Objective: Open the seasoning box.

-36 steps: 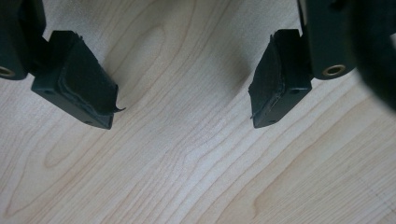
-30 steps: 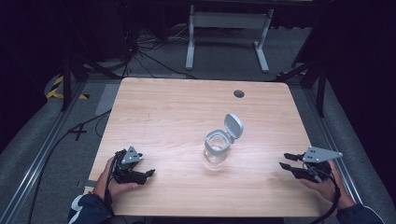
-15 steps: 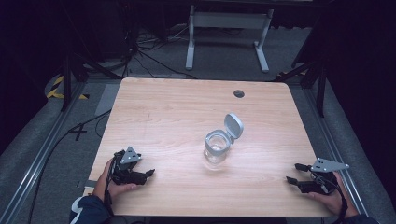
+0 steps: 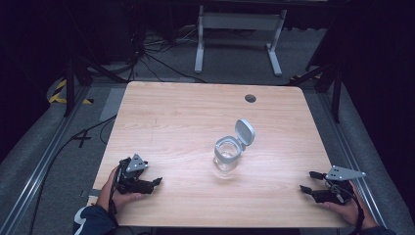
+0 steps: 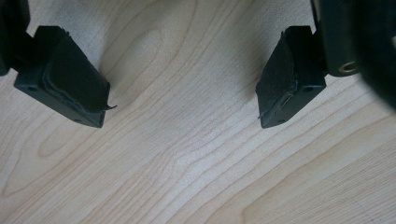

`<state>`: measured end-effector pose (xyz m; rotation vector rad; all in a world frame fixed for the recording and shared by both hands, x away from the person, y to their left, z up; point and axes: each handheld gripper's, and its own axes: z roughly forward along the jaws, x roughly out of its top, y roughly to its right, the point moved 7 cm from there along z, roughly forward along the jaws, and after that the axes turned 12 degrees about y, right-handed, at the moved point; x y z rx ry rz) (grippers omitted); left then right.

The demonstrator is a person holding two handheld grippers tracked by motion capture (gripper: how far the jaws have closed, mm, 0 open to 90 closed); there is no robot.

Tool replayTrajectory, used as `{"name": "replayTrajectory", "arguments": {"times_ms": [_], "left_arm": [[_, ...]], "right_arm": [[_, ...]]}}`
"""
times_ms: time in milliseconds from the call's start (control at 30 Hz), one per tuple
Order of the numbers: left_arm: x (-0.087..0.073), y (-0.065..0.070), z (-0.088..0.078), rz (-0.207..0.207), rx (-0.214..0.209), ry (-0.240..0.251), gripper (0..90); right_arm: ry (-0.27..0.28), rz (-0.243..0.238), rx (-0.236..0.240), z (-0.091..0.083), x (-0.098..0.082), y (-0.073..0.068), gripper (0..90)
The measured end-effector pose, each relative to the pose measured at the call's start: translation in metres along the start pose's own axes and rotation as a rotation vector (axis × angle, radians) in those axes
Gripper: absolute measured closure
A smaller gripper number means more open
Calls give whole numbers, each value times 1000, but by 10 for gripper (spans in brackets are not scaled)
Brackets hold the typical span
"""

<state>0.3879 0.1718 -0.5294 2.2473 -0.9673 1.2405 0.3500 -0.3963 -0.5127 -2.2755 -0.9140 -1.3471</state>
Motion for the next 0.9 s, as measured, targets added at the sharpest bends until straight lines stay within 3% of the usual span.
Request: {"name": "replayTrajectory", "arguments": {"times_ms": [900], "left_arm": [[0, 0, 0, -2, -1, 0, 172]], "right_arm": [[-5, 5, -7, 3, 1, 1, 244]]}}
